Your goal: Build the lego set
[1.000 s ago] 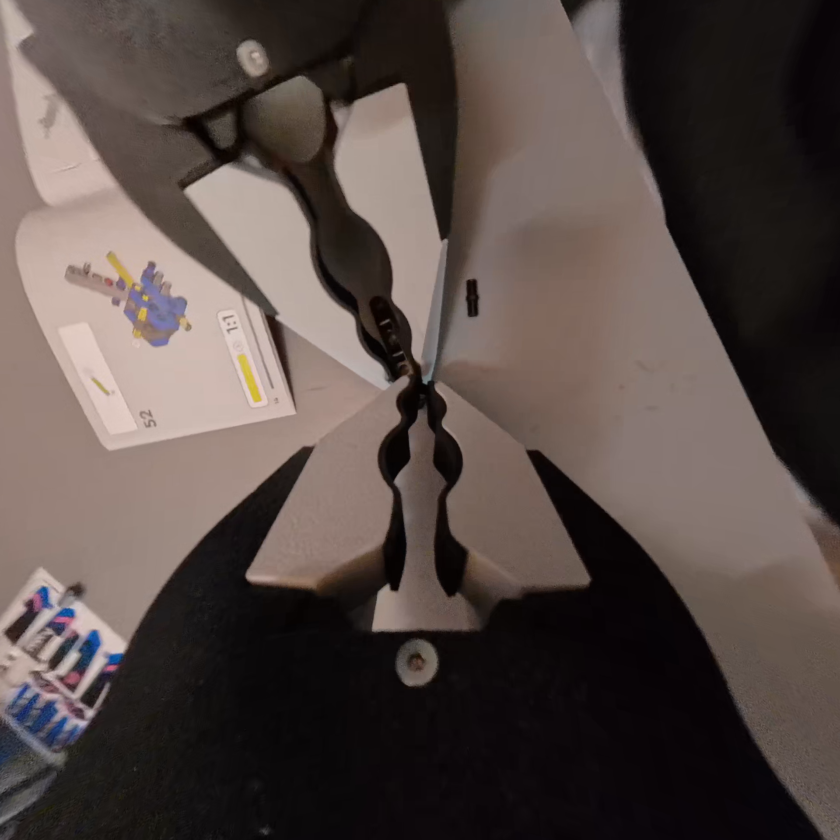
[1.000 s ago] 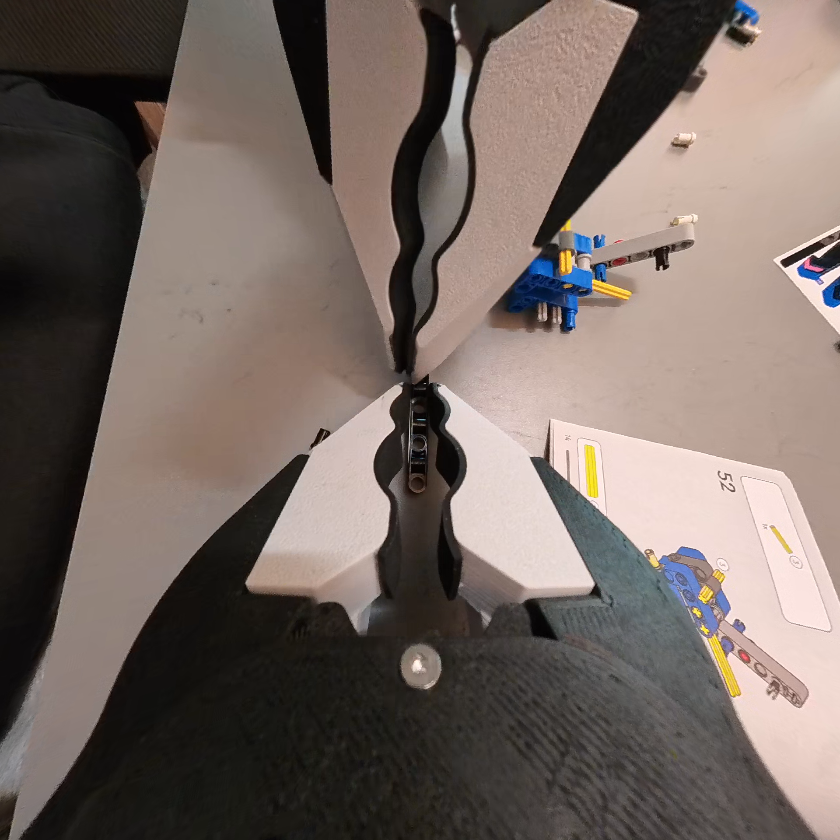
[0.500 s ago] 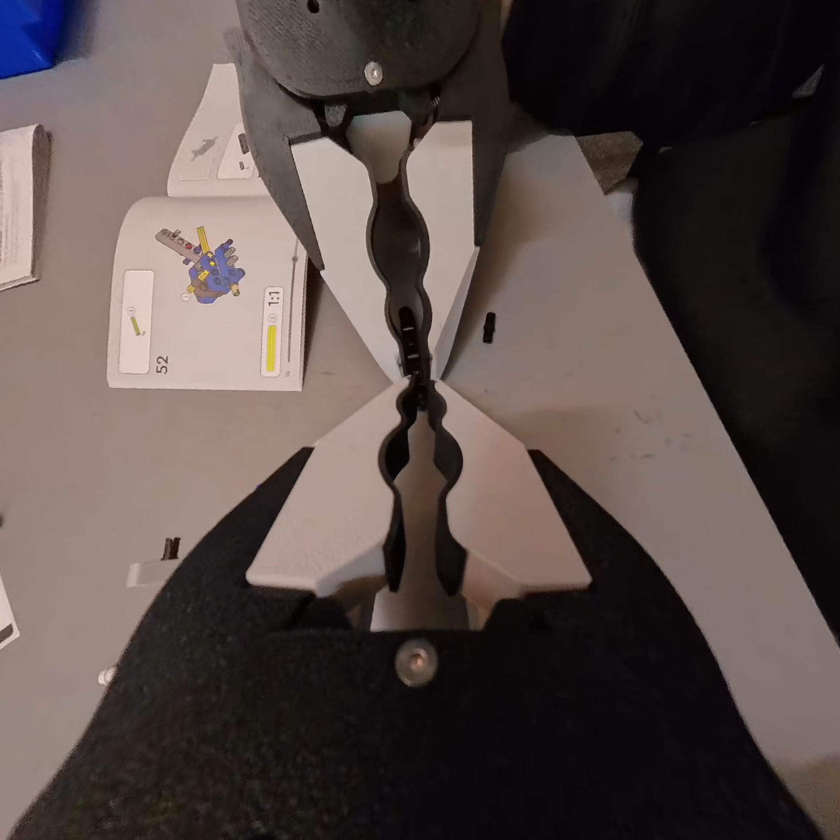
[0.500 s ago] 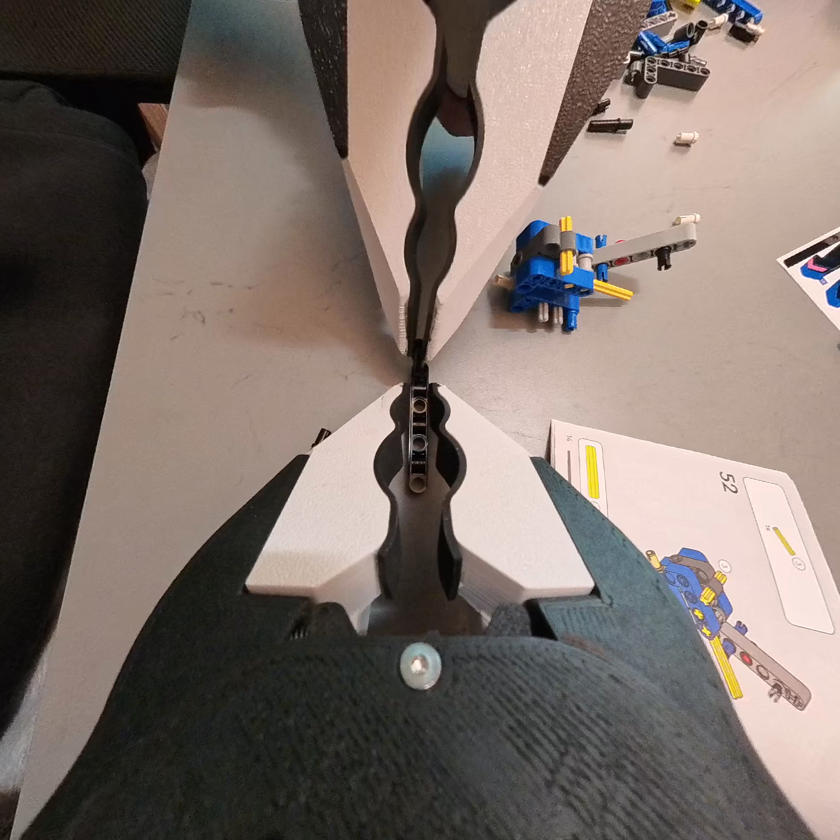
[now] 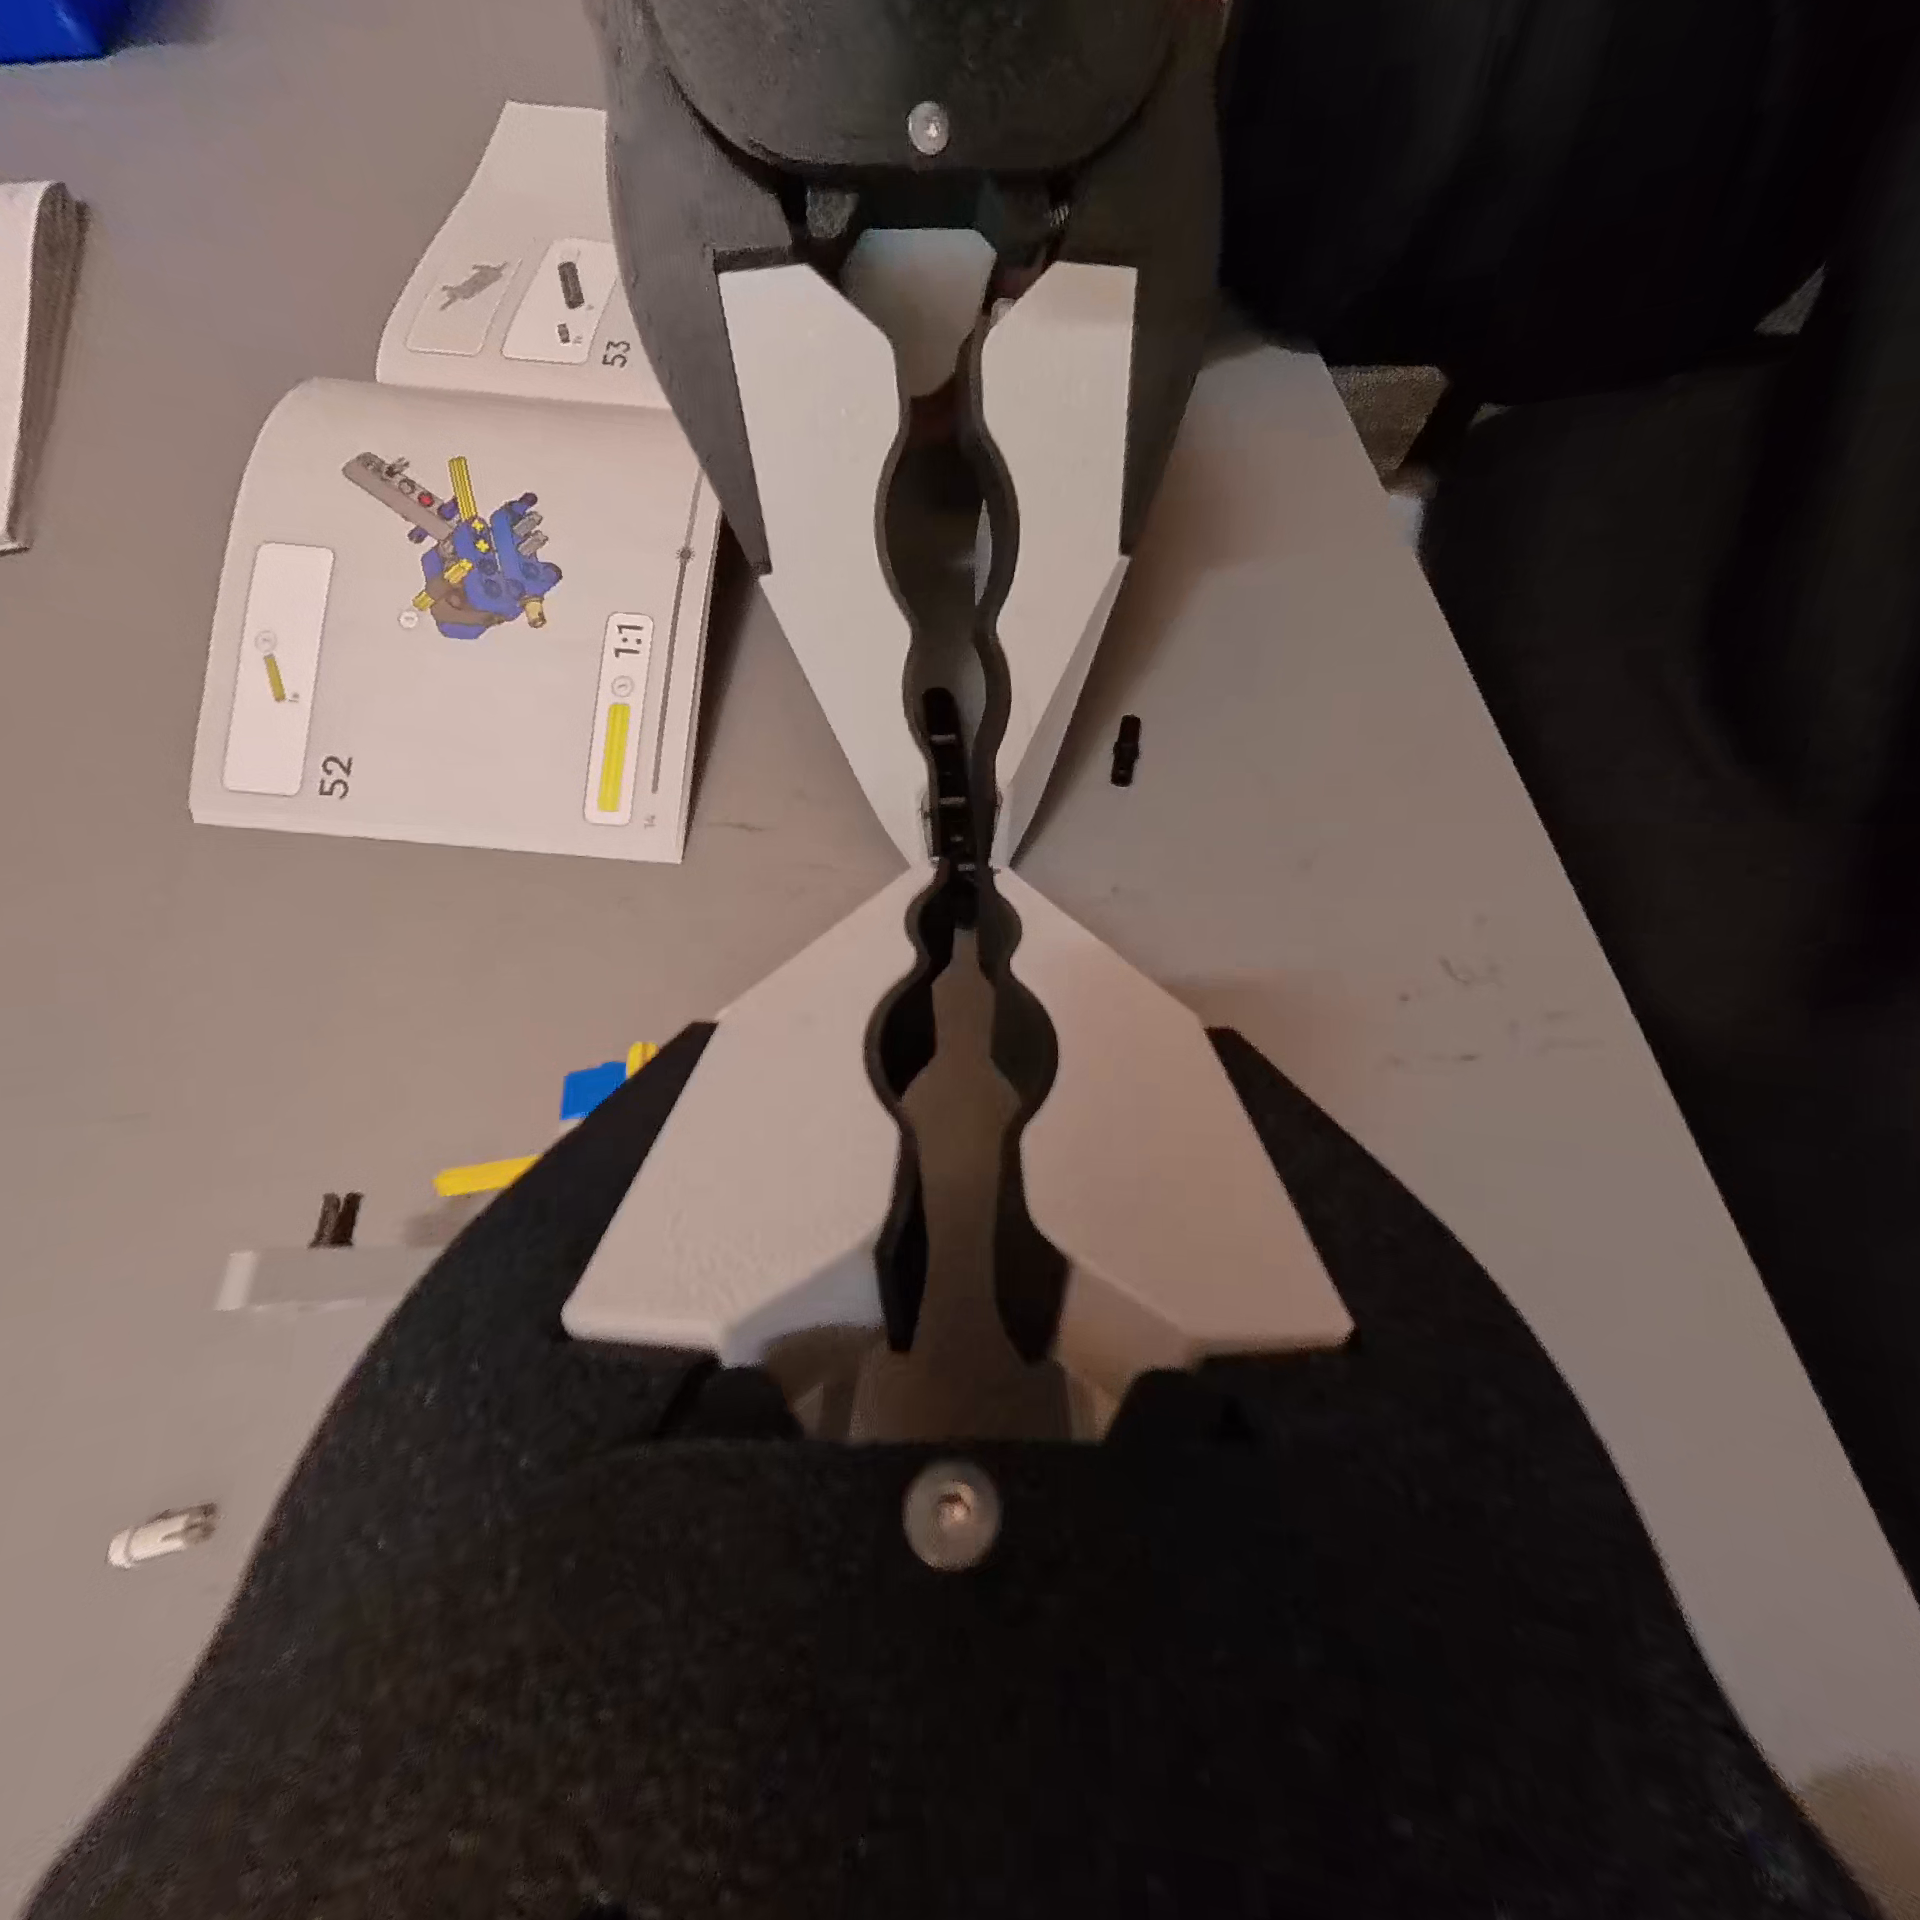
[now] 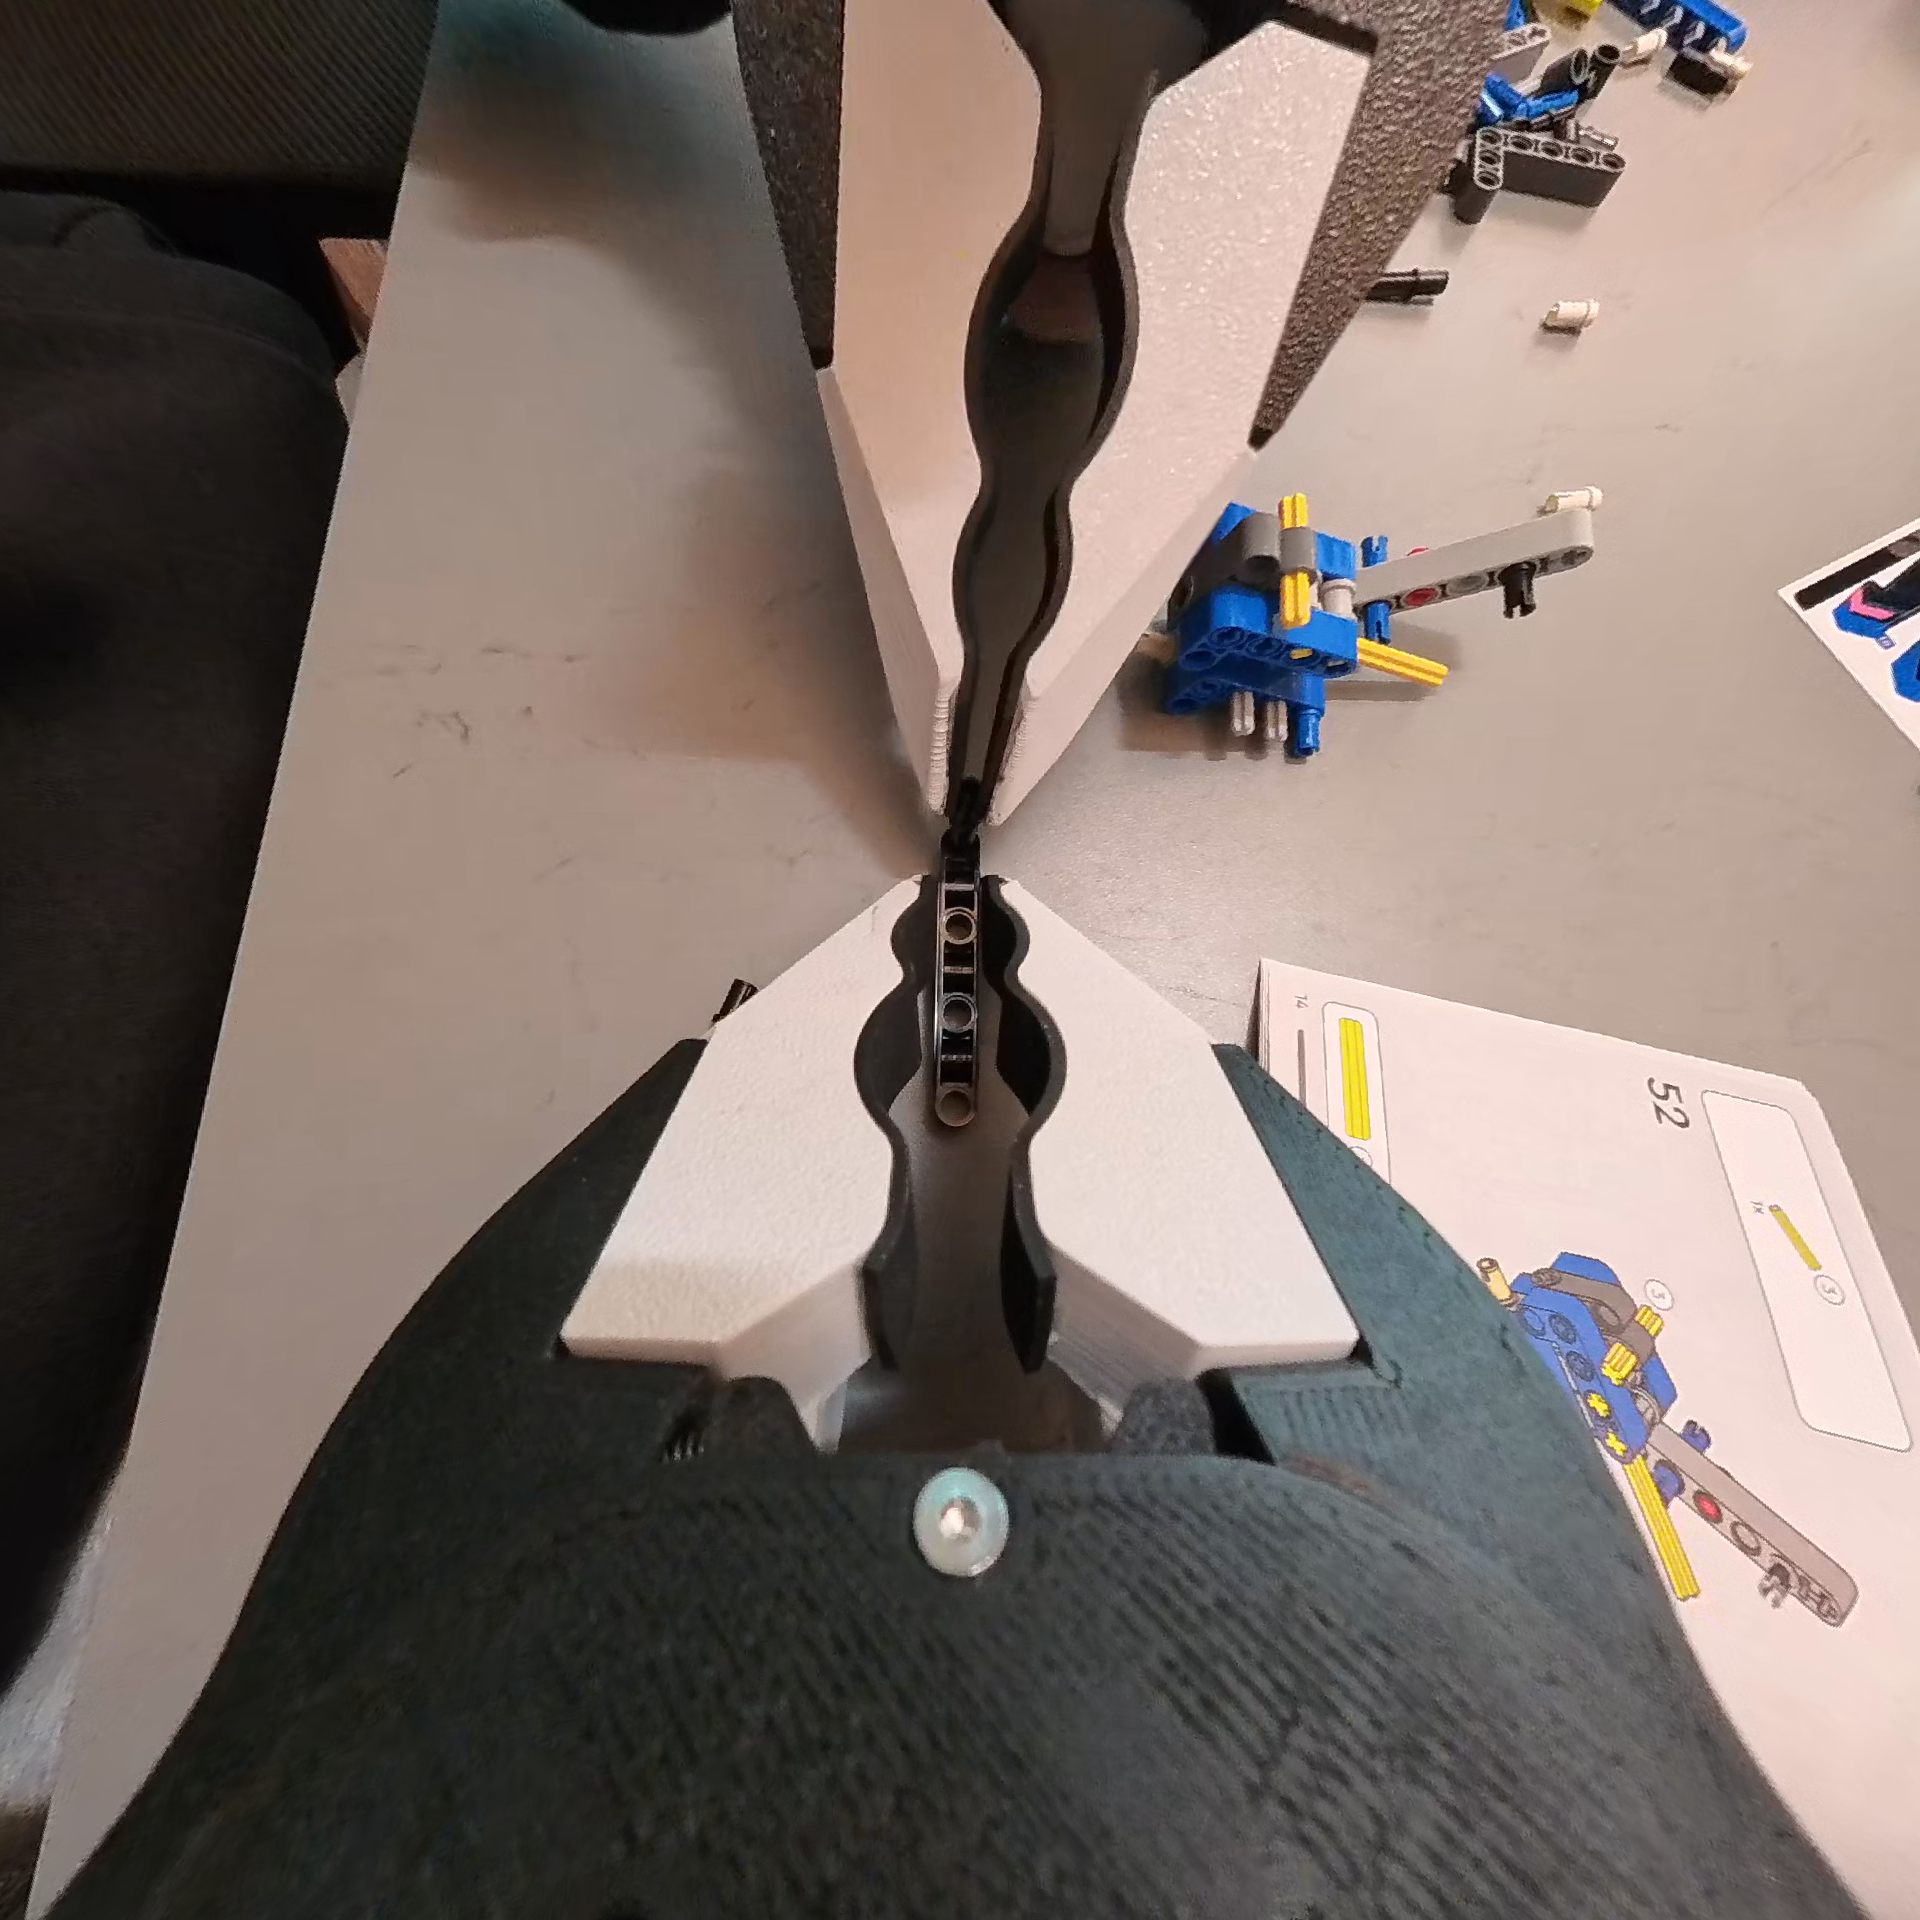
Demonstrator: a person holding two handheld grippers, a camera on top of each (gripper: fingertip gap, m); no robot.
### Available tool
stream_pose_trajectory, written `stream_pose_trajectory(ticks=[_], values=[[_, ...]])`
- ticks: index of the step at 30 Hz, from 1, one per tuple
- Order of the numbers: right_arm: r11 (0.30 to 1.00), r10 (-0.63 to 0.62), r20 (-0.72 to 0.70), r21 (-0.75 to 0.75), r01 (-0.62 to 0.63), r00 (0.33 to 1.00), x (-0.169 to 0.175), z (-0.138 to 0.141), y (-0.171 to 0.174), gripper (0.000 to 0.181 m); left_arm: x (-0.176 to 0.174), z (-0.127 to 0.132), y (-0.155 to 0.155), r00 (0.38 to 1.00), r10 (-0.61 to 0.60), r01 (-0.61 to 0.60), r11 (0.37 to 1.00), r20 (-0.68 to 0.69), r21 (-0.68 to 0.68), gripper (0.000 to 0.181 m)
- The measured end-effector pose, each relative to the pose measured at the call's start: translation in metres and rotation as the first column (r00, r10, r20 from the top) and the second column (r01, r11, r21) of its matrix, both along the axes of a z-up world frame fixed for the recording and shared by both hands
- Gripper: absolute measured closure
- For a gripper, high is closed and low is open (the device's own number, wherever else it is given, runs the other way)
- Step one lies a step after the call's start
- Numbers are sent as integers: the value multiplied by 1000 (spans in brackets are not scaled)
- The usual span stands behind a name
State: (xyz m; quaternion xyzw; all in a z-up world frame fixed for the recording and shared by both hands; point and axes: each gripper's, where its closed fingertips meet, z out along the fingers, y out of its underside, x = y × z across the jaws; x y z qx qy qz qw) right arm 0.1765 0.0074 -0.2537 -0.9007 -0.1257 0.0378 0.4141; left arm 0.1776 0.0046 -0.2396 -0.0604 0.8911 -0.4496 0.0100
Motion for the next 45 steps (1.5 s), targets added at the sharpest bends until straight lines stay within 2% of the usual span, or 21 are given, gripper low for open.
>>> stream_pose_trajectory(ticks=[6, 12, 17, 19, 22, 24, 28, 39, 45], values=[[1000, 0, 6, 2, 0, 1000, 0, 0, 0, 174, 1, 0, -1, 999, -2, 1, 1000, 40, 20, 180], [1000, 0, 10, 3, -1, 1000, 0, 0, 0, 174, -1, 3, 0, 997, -17, 18, 1000, 70, -17, 181], [999, -36, 57, 36, 34, 998, 7, 4, -4, 149, 3, 20, 0, 996, 24, -16, 995, 82, -99, 181], [993, -71, 78, 101, 63, 994, 12, 15, -5, 148, 5, 29, 1, 995, 57, -45, 989, 79, -143, 181], [961, -89, 93, 270, 61, 992, 5, 41, 1, 154, 6, 43, 0, 992, 94, -76, 976, 81, -202, 181], [942, -123, 150, 329, 68, 981, 5, 51, 5, 164, 6, 50, -2, 991, 105, -83, 969, 85, -233, 181], [926, -156, 197, 370, 74, 968, 6, 62, 9, 178, 6, 58, -4, 989, 120, -92, 955, 84, -282, 181], [916, -162, 152, 391, 91, 975, 7, 59, 10, 179, 6, 55, -1, 977, 114, -72, 972, 180, -223, 180], [913, -164, 147, 396, 94, 975, 8, 61, 10, 179, 7, 54, -1, 979, 105, -68, 975, 172, -211, 177]])
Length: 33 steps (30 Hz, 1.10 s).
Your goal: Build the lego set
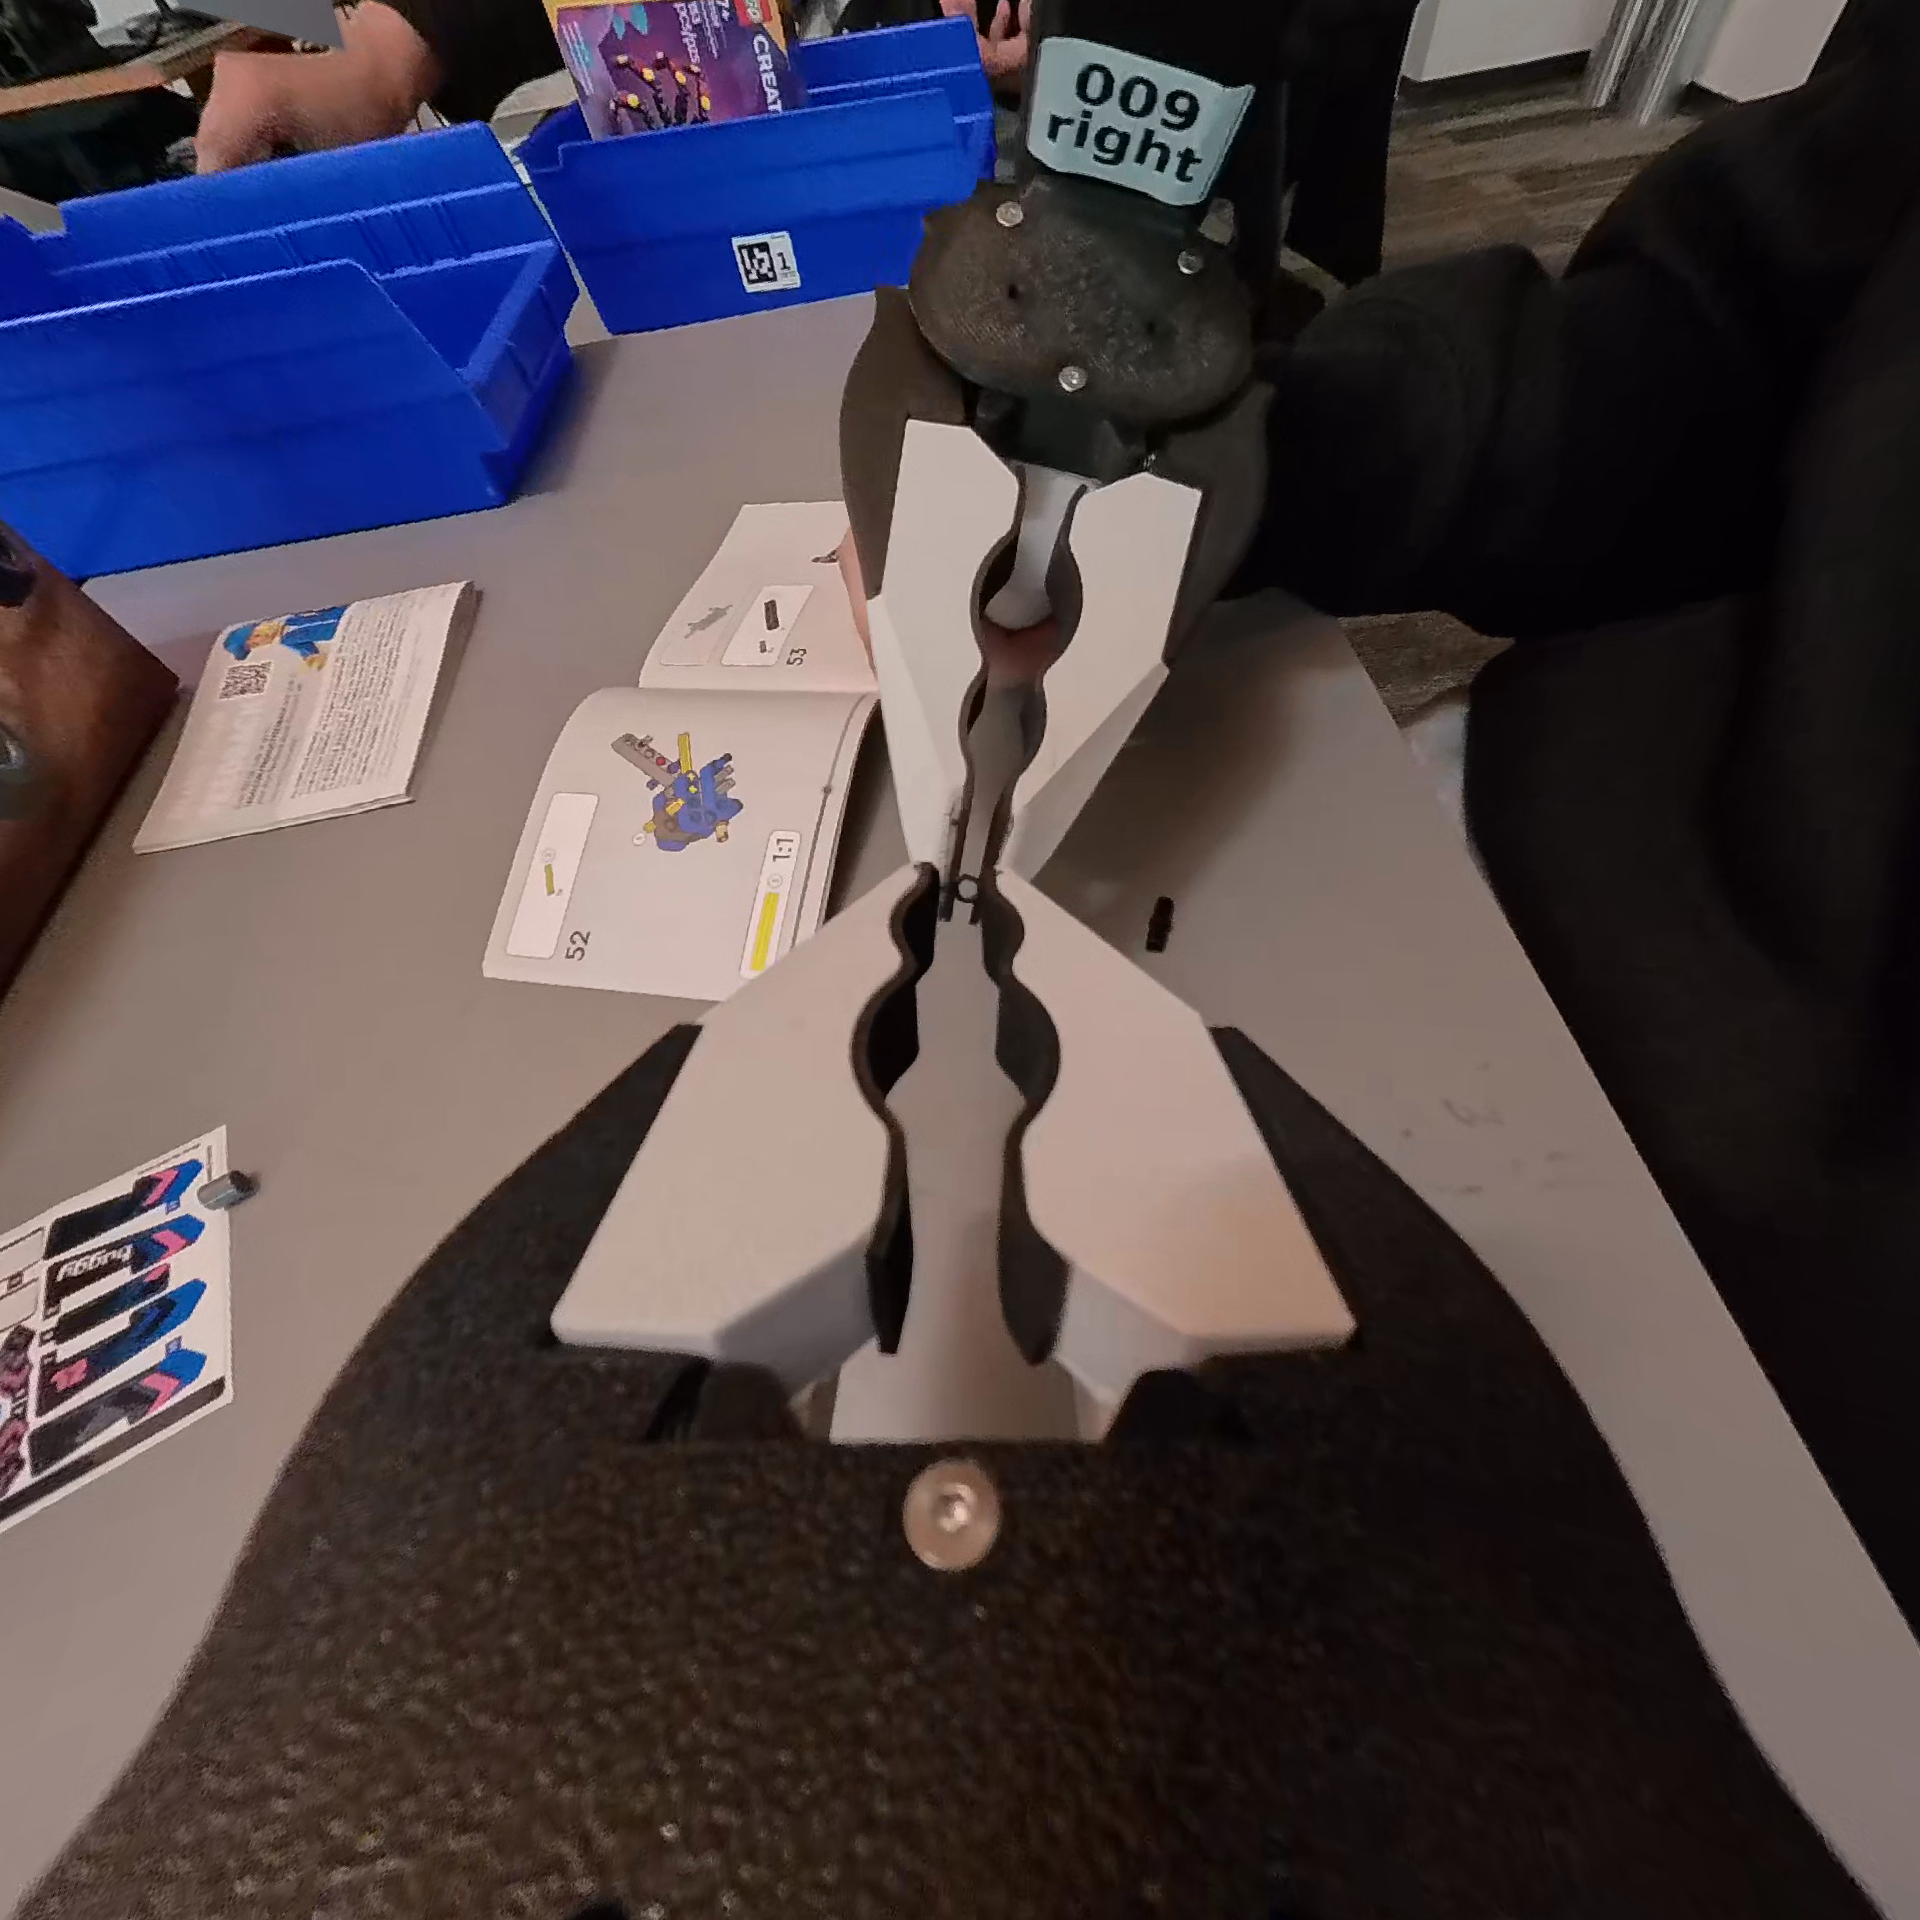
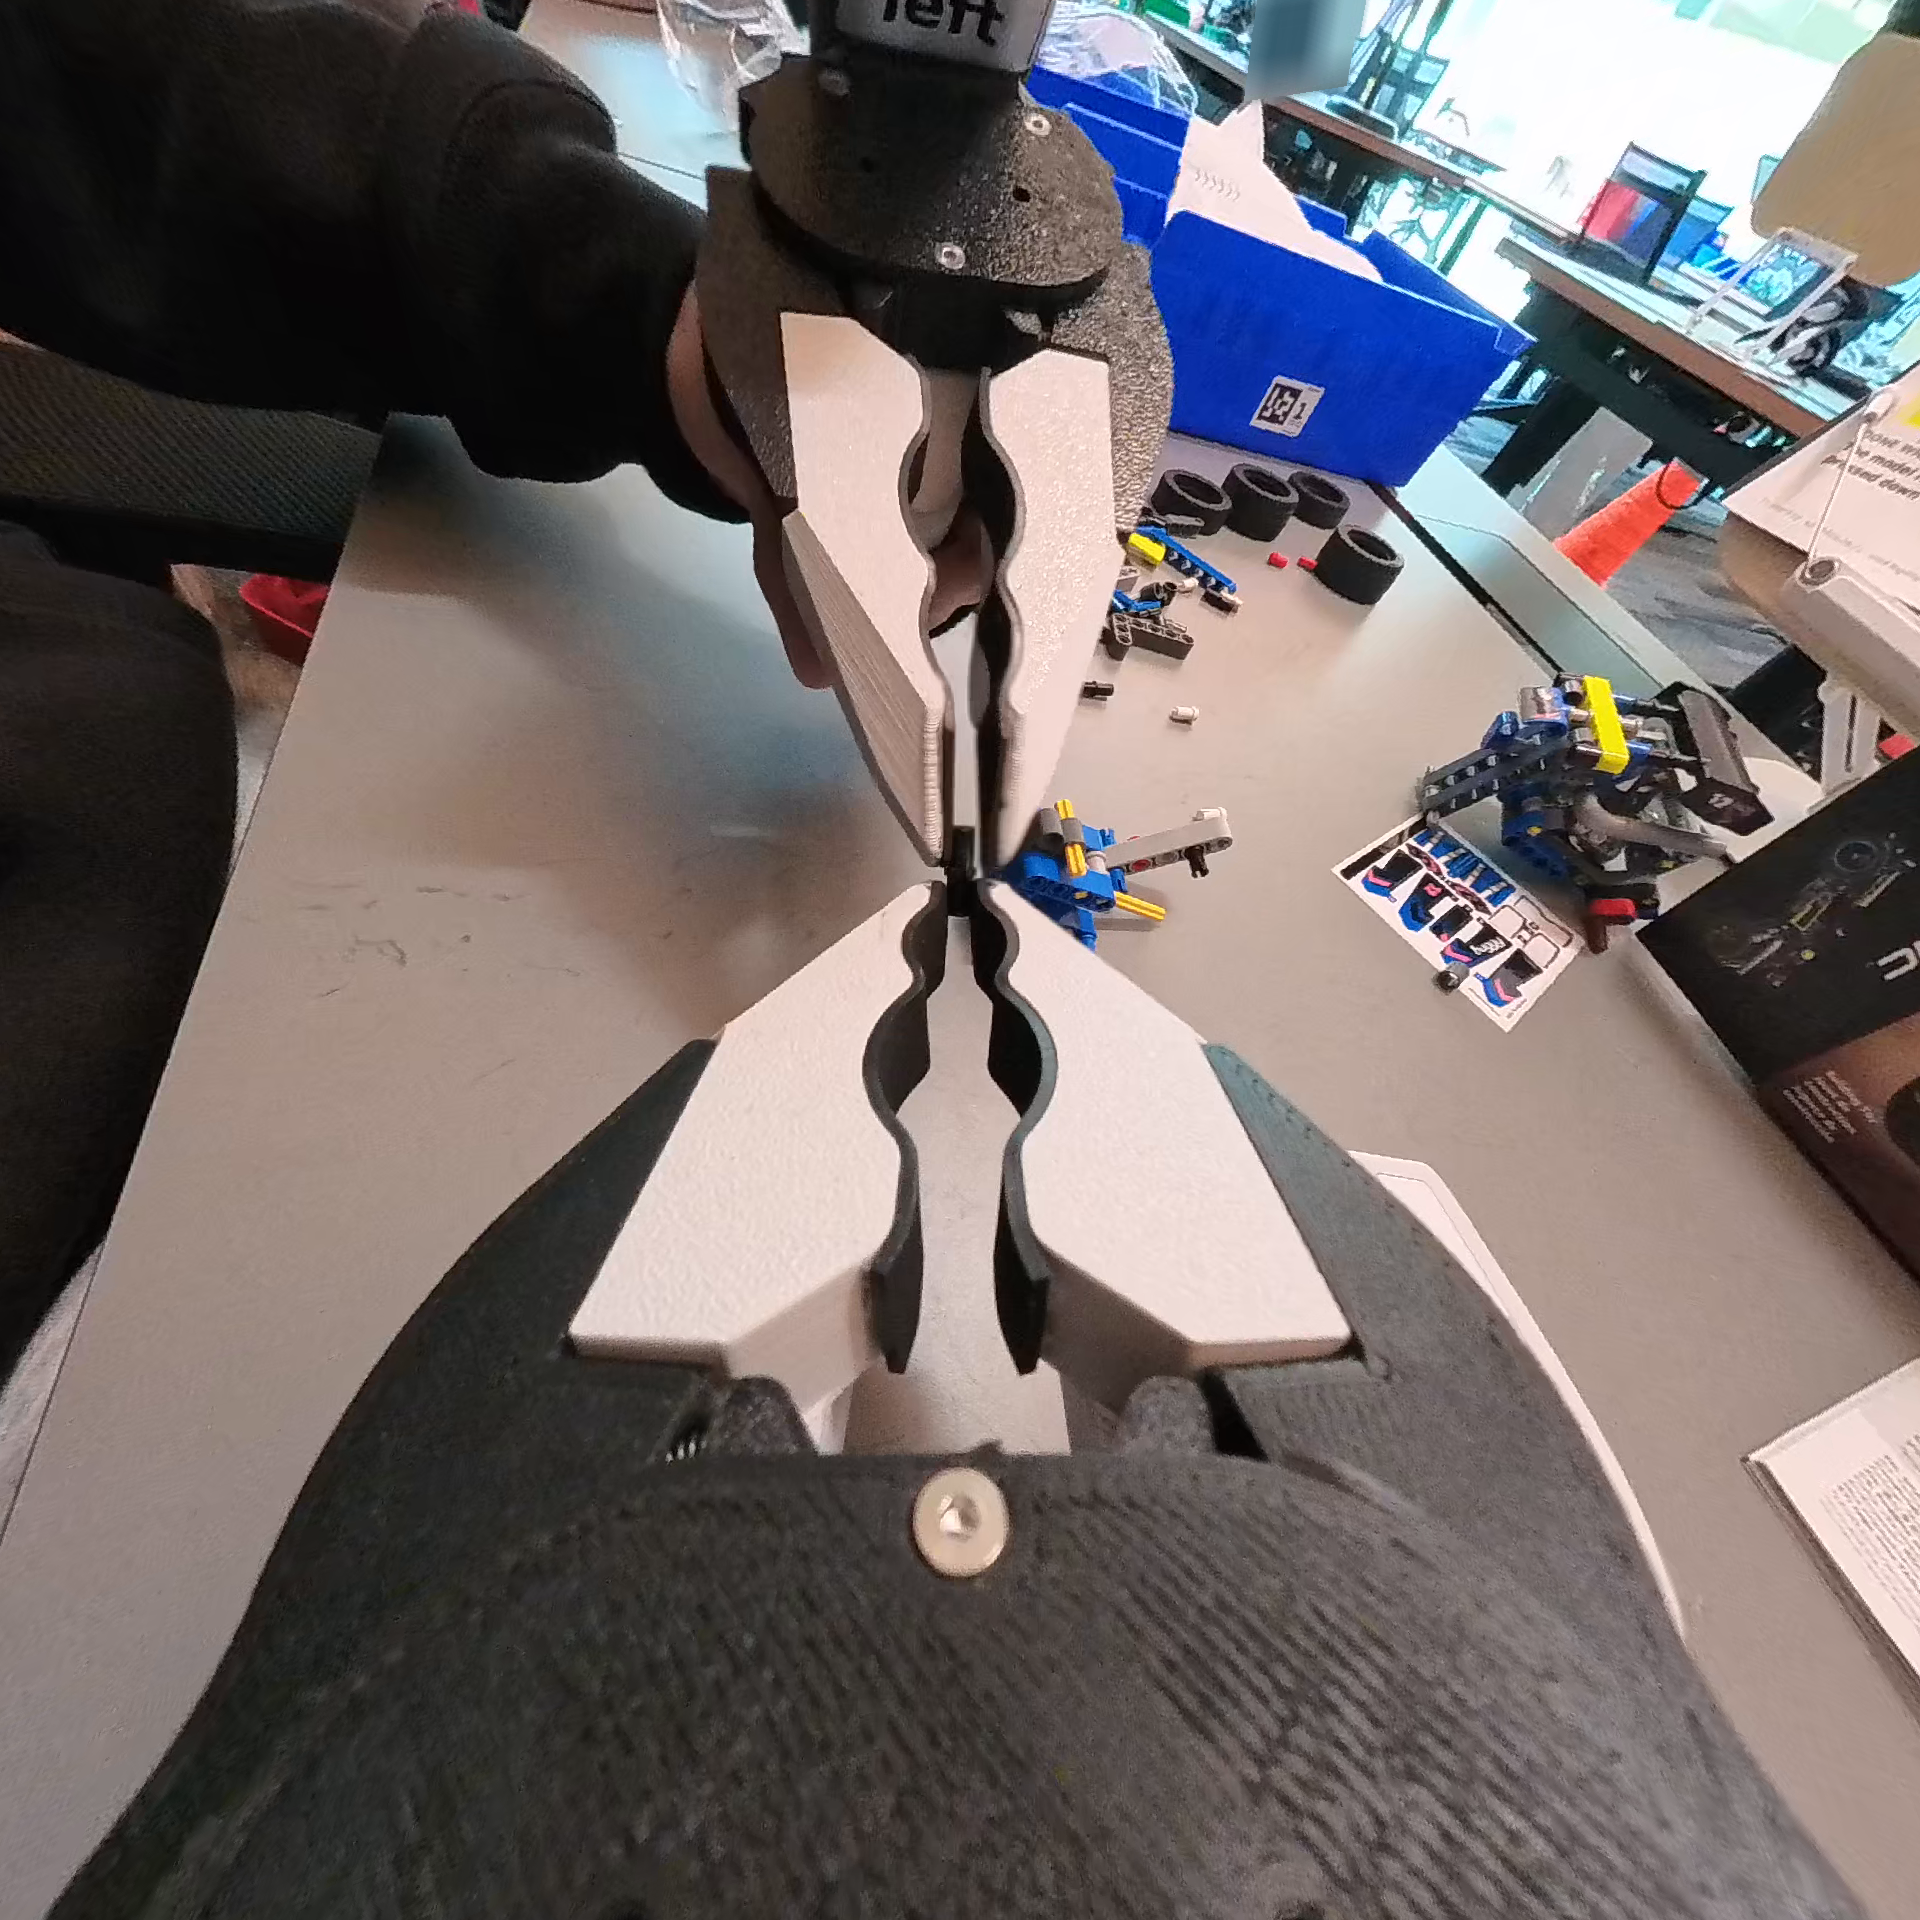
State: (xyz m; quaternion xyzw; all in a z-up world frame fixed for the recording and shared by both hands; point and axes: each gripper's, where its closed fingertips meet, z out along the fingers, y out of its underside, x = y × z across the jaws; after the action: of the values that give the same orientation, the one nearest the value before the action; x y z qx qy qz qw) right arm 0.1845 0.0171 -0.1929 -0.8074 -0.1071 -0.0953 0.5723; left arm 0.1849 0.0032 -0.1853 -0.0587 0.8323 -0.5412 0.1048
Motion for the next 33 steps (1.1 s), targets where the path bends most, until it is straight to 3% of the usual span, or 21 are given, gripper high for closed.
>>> stream_pose_trajectory(ticks=[8, 11, 19, 33], values=[[1000, 8, -36, 7, -8, 999, -1, 2, -1, 179, -1, -4, 2, 1000, -10, 10, 999, -13, 44, 179], [1000, 29, -31, -2, -29, 999, -6, 1, 1, 179, 7, 8, 3, 995, 48, -49, 999, 87, 3, 181], [1000, 14, -35, 6, -14, 999, -3, 3, 0, 179, -1, 11, 9, 1000, -4, 4, 999, 11, 35, 176], [1000, 16, -28, 1, -16, 999, -4, 4, 0, 179, -8, 4, 3, 999, -48, 49, 996, -10, 69, 175]])
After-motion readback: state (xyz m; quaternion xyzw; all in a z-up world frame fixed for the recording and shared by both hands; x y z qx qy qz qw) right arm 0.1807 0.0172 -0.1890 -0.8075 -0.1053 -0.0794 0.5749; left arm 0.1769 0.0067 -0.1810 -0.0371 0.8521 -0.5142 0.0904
